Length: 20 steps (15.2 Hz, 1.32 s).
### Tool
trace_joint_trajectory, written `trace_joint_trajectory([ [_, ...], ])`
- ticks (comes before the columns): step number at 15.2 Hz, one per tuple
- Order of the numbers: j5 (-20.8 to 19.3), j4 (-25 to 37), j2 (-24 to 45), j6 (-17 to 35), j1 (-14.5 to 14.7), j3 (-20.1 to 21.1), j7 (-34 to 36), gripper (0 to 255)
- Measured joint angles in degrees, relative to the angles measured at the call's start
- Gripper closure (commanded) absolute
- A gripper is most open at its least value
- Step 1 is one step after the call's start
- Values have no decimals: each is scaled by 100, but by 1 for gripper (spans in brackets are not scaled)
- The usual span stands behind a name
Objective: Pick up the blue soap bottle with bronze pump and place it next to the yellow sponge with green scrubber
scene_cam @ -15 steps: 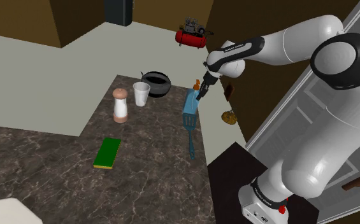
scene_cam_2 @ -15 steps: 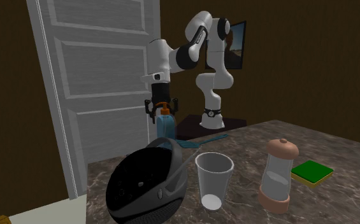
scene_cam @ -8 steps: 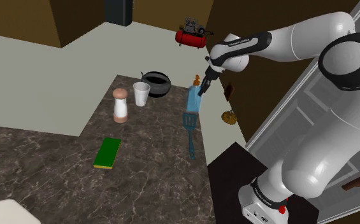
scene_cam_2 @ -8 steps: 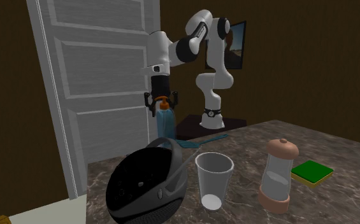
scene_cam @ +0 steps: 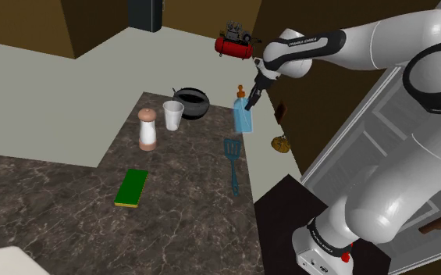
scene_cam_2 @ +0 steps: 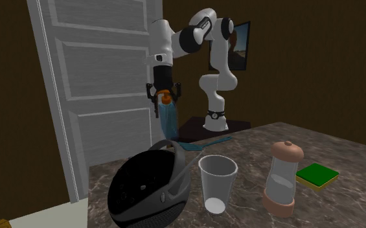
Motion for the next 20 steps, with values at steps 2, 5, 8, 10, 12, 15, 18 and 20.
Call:
trace_joint_trajectory([
  [2, -52, 93, -56, -138, -1, 0, 53, 255],
  [5, -125, 213, -150, -338, -7, -2, 117, 255],
  [8, -192, 347, -232, -539, -5, 7, 196, 255],
  [10, -224, 481, -261, -697, -5, 9, 240, 255],
  [12, -271, 592, -327, -864, -13, 6, 277, 255],
  [15, -313, 762, -375, -1072, -10, 16, 338, 255],
  [18, -342, 968, -397, -1293, -7, 23, 394, 255],
  [20, -364, 1096, -426, -1448, -14, 18, 413, 255],
])
